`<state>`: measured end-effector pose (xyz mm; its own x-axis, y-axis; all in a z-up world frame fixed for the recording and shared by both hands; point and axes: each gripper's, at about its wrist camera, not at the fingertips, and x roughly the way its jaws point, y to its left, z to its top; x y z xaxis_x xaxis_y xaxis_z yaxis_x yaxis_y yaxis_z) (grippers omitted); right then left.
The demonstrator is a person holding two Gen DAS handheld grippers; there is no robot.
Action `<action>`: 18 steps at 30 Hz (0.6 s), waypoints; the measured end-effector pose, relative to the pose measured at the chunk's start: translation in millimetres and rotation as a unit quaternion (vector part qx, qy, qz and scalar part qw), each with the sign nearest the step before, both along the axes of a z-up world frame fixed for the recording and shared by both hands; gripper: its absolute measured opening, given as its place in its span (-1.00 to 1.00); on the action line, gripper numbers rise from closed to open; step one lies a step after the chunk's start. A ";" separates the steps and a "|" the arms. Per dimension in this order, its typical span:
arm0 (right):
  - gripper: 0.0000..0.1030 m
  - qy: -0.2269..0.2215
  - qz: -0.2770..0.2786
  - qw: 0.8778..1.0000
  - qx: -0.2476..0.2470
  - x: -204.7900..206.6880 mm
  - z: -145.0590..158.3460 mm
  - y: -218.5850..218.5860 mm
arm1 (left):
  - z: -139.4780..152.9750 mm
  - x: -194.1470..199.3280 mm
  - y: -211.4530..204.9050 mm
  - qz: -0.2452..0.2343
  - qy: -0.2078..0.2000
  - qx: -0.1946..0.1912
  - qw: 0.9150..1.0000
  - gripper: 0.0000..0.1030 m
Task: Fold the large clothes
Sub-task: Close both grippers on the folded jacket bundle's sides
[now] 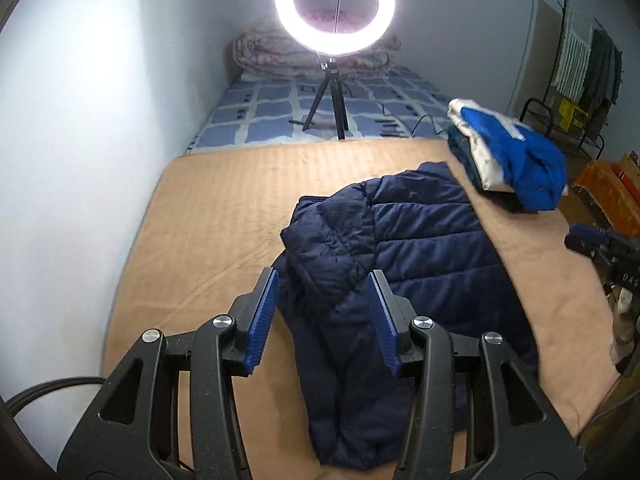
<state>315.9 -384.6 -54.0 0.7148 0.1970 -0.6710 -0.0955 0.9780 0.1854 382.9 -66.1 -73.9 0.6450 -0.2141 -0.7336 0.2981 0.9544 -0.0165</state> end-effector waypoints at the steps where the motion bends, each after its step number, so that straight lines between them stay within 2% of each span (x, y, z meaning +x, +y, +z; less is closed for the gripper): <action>1: -0.10 0.001 0.001 1.000 -0.001 14.9 -4.5 1.4 | -9.6 12.9 -3.2 -0.003 0.004 0.008 1.000 -0.10; 3: -0.10 0.002 0.002 1.000 -0.004 38.6 -14.8 0.4 | -27.4 33.2 -8.5 -0.006 0.006 0.021 1.000 -0.10; 10: -0.10 0.028 0.006 1.000 0.003 141.7 -54.9 18.2 | -85.8 80.5 -7.6 0.003 0.024 0.025 0.999 -0.10; 14: -0.10 0.043 0.033 0.998 -0.037 182.4 -79.5 43.9 | -118.9 94.1 3.1 0.011 0.056 0.008 0.998 -0.10; 18: -0.09 0.064 0.058 0.993 -0.078 202.8 -108.8 66.3 | -144.4 97.9 8.4 0.007 0.064 0.009 0.998 -0.01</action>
<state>518.7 -318.3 -162.8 0.5995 0.1600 -0.7842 -0.1947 0.9795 0.0510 480.8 -57.7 -218.3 0.5482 -0.1924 -0.8139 0.2810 0.9590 -0.0375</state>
